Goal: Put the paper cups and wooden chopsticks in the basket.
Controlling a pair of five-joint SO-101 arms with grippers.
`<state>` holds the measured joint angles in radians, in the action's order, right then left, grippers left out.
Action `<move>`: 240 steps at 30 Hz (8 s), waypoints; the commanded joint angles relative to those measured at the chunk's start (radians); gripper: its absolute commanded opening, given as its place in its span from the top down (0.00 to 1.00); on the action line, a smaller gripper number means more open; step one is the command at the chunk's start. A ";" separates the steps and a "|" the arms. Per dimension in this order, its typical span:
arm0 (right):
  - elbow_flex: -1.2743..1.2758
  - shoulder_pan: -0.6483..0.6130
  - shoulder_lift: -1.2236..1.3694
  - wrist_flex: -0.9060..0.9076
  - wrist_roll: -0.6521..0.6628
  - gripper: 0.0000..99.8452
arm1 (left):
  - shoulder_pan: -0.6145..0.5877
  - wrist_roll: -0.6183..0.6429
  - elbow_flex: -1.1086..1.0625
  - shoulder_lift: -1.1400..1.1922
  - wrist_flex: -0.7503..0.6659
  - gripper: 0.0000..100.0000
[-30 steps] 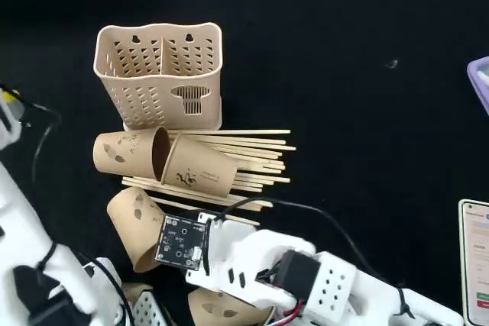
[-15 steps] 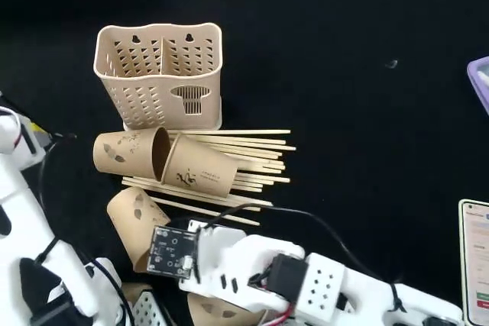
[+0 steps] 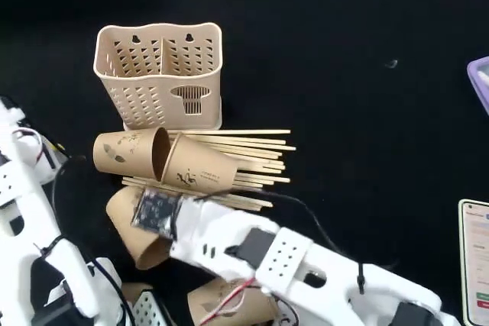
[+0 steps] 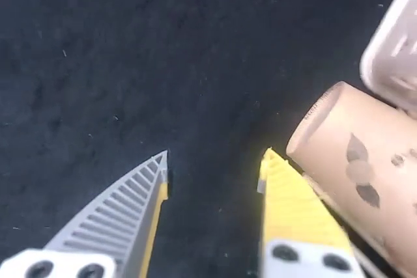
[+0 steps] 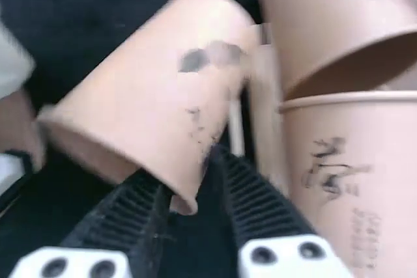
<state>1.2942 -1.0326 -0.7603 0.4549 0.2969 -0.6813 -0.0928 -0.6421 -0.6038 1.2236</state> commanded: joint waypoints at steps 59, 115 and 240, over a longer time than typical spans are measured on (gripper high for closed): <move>-2.790 0.609 1.075 1.313 -0.097 0.81 | 0.062 0.298 -0.522 -0.023 -0.572 0.78; -0.628 0.227 0.401 0.147 -0.529 0.83 | 0.059 0.298 -0.521 -0.025 -0.574 0.78; -1.503 0.588 0.394 0.568 -0.293 0.99 | 0.019 0.298 -0.518 -0.026 -0.572 0.78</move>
<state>-0.1235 -0.4296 -0.4841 1.0549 0.0130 -0.6536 0.2002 -1.1715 -0.6038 0.6605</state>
